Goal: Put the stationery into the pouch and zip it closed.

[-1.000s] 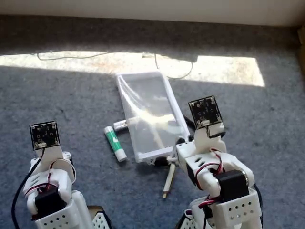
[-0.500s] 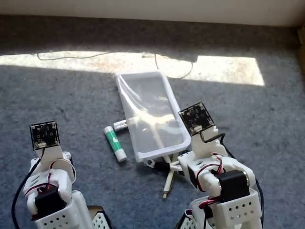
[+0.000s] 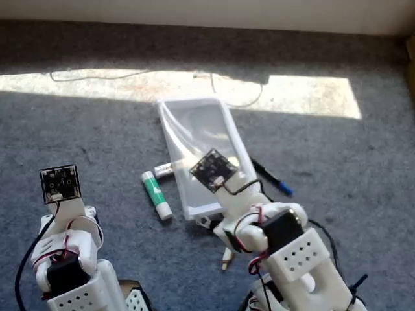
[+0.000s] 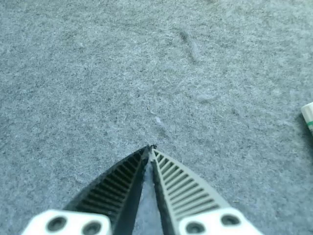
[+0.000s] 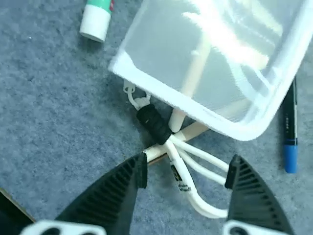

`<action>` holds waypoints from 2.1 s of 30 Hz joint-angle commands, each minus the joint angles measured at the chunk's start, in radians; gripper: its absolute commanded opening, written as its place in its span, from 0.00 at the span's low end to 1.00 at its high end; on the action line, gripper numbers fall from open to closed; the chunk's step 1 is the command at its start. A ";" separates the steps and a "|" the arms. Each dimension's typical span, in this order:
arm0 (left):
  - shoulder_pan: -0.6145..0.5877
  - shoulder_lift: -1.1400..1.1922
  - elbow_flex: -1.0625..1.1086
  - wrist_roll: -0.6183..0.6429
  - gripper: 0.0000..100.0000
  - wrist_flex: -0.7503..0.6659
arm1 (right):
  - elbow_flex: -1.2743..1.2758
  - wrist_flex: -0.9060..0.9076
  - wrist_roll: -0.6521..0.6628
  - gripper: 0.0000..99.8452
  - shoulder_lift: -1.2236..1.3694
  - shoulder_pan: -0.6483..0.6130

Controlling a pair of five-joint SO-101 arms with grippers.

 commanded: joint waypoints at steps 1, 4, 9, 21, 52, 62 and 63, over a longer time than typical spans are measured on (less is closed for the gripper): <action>-0.004 -0.004 -0.041 0.003 0.01 -0.018 | -0.027 -0.104 0.011 0.26 0.091 -0.074; -0.004 -0.004 -0.041 0.003 0.01 -0.018 | -0.027 -0.116 0.012 0.26 0.159 -0.099; -0.004 -0.004 -0.041 0.003 0.01 -0.018 | -0.027 -0.116 0.005 0.26 0.274 -0.151; -0.004 -0.004 -0.039 0.003 0.01 -0.018 | 0.004 -0.249 0.012 0.26 0.484 -0.157; -0.004 -0.004 0.012 0.003 0.01 -0.081 | 0.094 -0.338 0.012 0.14 0.598 -0.153; -0.004 -0.004 0.012 0.003 0.01 -0.080 | 0.097 -0.334 0.012 0.03 0.587 -0.151; -0.004 -0.004 0.012 0.003 0.01 -0.080 | 0.097 -0.334 0.012 0.02 0.585 -0.151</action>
